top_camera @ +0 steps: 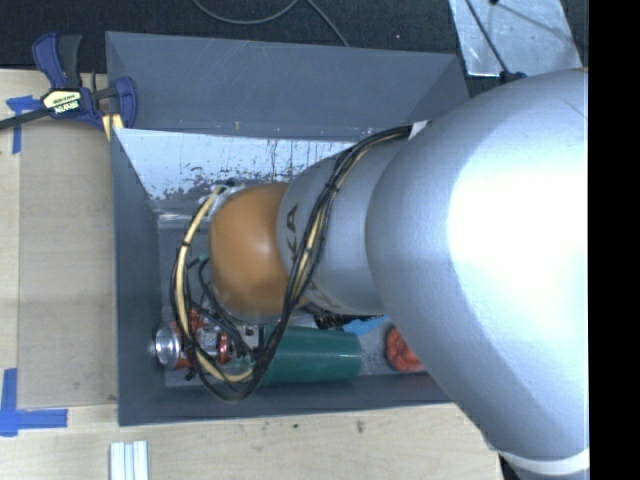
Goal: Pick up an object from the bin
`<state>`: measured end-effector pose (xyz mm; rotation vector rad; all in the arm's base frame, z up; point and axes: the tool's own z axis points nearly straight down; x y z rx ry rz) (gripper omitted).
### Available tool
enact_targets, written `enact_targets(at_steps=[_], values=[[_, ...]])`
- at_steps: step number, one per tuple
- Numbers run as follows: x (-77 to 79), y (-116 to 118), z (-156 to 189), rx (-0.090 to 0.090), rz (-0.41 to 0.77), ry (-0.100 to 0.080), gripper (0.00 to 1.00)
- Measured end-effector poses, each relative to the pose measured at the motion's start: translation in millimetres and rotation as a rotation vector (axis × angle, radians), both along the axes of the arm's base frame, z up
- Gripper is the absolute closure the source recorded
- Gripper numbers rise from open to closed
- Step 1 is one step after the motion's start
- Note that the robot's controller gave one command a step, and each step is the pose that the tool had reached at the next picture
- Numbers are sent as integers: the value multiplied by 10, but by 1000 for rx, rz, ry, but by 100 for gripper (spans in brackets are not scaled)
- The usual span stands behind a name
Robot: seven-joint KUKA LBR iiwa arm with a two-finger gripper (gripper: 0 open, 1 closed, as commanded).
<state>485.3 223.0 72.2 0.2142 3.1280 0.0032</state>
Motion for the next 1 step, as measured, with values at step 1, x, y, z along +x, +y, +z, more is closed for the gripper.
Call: enact_targets(at_steps=[1], values=[[-14, -9, 51, -2, -1, 4, 100]])
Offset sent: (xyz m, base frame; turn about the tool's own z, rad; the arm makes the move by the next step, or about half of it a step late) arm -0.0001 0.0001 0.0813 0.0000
